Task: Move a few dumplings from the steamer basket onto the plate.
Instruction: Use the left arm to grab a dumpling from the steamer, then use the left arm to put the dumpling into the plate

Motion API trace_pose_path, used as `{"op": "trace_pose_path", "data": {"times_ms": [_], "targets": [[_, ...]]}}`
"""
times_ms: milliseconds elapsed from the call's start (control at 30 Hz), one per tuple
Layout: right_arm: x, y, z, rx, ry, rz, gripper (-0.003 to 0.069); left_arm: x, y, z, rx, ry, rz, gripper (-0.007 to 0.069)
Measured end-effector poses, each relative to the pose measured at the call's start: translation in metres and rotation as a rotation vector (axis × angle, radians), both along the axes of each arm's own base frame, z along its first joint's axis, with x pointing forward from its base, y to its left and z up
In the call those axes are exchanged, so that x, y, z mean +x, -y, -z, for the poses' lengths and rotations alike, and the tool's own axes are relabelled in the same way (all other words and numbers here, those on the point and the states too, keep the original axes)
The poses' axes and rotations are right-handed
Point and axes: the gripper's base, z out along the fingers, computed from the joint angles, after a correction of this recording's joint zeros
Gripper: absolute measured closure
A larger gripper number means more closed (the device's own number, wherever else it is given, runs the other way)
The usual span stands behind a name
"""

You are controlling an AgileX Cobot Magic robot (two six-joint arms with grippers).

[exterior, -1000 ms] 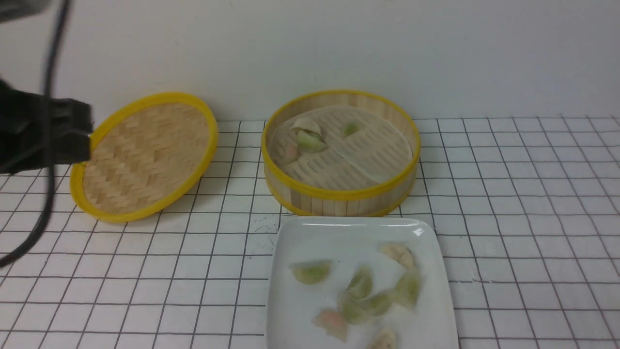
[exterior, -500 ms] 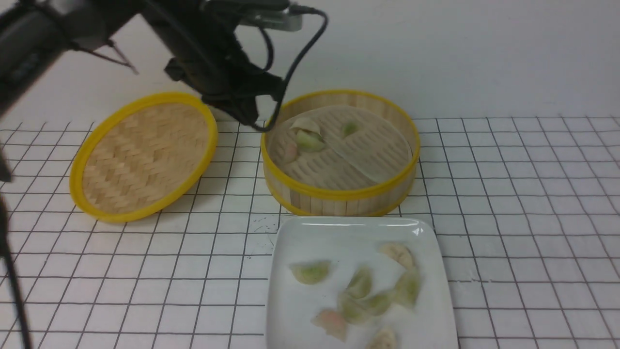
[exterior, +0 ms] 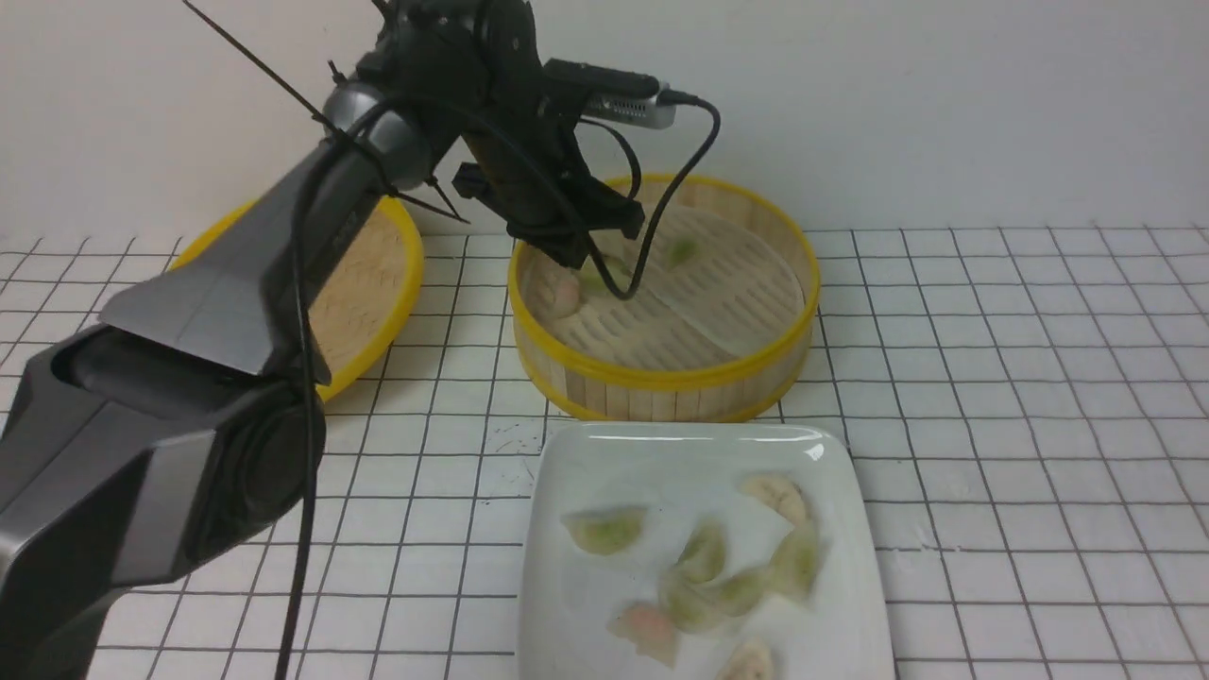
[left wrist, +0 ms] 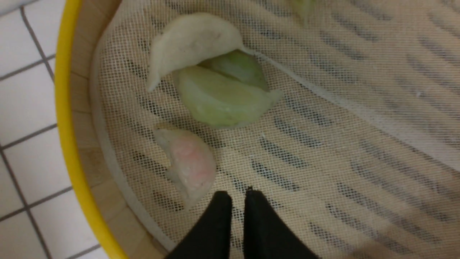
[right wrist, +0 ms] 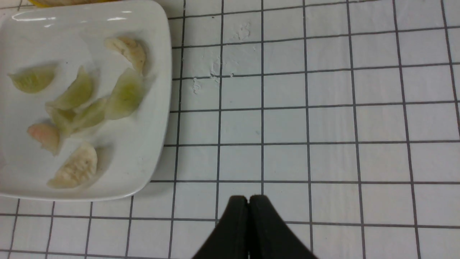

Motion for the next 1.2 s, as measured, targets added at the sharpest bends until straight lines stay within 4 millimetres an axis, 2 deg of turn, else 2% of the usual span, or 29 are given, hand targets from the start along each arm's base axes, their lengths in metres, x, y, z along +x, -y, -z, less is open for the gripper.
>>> {"op": "trace_pose_path", "data": {"times_ms": [100,133,200,233,267,300,400,467,533,567,667,733,800,933,967,1033,1067,1100,1167,1200], "targets": [[0.0,0.0,0.0,-0.001,0.005,-0.007,0.0672,0.003,0.001,0.015,0.012,-0.024,0.0,0.0509],[0.0,-0.001,0.0,0.002,0.008,-0.009,0.0672,0.004,0.001,0.025,0.025,-0.039,0.0,0.0445],[0.001,-0.001,-0.001,0.001,0.014,-0.016,0.0672,0.007,0.001,0.033,0.037,-0.033,-0.001,0.0355],[0.001,-0.001,-0.001,0.003,0.016,-0.016,0.0672,0.008,0.0,0.035,0.041,-0.022,-0.003,0.0313],[0.001,-0.001,-0.001,0.004,0.017,-0.016,0.0672,0.009,0.0,0.035,0.041,-0.019,-0.004,0.0305],[0.001,-0.001,-0.001,0.001,0.02,-0.02,0.0672,0.012,0.0,0.037,0.047,0.006,-0.007,0.0245],[0.001,-0.002,-0.001,-0.002,0.023,-0.032,0.0672,0.015,0.0,0.04,0.051,0.039,-0.011,0.0214],[0.001,-0.002,-0.001,-0.002,0.027,-0.048,0.0672,0.018,0.001,0.046,0.051,0.058,-0.012,0.0212],[0.001,-0.003,-0.002,0.003,0.032,-0.055,0.0672,0.019,0.004,0.051,0.052,0.055,-0.008,0.0242],[0.002,-0.004,-0.002,0.007,0.033,-0.058,0.0672,0.019,0.005,0.054,0.054,0.05,-0.006,0.027],[0.002,-0.005,-0.002,0.014,0.041,-0.077,0.0672,0.017,0.005,0.055,0.075,0.042,0.001,0.0434],[0.002,-0.006,-0.003,0.014,0.043,-0.085,0.0672,0.016,0.005,0.053,0.078,0.039,0.004,0.0464],[0.002,-0.007,-0.003,0.025,0.049,-0.096,0.0672,0.01,0.005,0.046,0.099,0.006,0.013,0.0459],[0.002,-0.008,-0.004,0.04,0.054,-0.103,0.0672,0.002,0.009,0.009,0.073,0.041,0.024,0.0459],[0.002,-0.009,-0.004,0.046,0.059,-0.104,0.0672,-0.004,0.011,-0.02,0.038,0.083,0.029,0.0459],[0.003,-0.009,-0.004,0.045,0.063,-0.105,0.0672,-0.014,0.013,-0.052,-0.025,0.118,0.04,0.0459],[0.003,-0.009,-0.004,0.043,0.064,-0.108,0.0672,-0.027,0.015,-0.075,-0.081,0.123,0.053,0.0459],[0.003,-0.009,-0.004,0.043,0.064,-0.108,0.0672,-0.029,0.015,-0.078,-0.097,0.117,0.057,0.0459],[0.003,-0.009,-0.004,0.042,0.065,-0.11,0.0672,-0.055,0.022,-0.095,-0.159,0.062,0.089,0.0459],[0.003,-0.009,-0.004,0.042,0.064,-0.111,0.0672,-0.063,0.026,-0.09,-0.154,0.021,0.102,0.0459]]}}
